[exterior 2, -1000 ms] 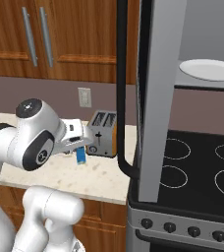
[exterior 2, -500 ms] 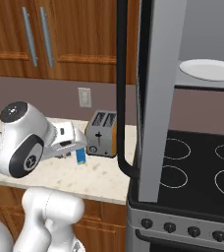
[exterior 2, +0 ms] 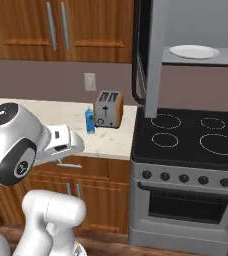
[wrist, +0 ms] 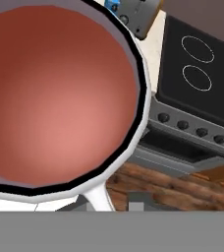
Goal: Place the microwavable item in the microwave. Then, close the microwave door and press the start button.
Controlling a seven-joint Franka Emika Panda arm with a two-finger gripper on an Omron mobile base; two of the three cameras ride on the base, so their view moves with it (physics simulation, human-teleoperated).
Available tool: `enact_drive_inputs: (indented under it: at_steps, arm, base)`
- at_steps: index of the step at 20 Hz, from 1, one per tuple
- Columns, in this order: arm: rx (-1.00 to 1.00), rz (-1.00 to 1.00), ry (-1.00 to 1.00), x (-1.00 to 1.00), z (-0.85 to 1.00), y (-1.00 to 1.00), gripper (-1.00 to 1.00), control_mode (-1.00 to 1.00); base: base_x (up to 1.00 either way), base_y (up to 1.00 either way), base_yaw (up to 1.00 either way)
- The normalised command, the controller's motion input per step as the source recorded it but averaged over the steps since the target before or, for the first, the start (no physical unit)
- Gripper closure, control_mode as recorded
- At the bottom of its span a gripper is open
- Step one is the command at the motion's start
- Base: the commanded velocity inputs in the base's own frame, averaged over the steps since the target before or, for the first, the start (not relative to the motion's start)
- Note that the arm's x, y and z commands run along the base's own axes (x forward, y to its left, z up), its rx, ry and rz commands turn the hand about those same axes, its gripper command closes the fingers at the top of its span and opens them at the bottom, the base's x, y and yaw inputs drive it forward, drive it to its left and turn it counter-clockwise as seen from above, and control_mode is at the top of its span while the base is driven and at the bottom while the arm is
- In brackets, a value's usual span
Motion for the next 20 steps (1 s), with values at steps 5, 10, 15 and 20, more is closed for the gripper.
enact_drive_inputs:
  at_steps: [5, 10, 15, 20]
  arm:
    - [0.00, 0.00, 0.00, 0.00, 0.00, 0.00, 1.00, 1.00]
    - [0.00, 0.00, 0.00, 0.00, 0.00, 0.00, 1.00, 1.00]
    - [0.00, 0.00, 0.00, 0.00, 0.00, 0.00, 1.00, 1.00]
    - [0.00, 0.00, 0.00, 0.00, 0.00, 0.00, 1.00, 1.00]
  base:
    - [-0.81, -0.88, -0.20]
    - [-0.21, -1.00, -0.10]
    - [-0.01, -1.00, -0.03]
    - [0.53, -0.64, 0.03]
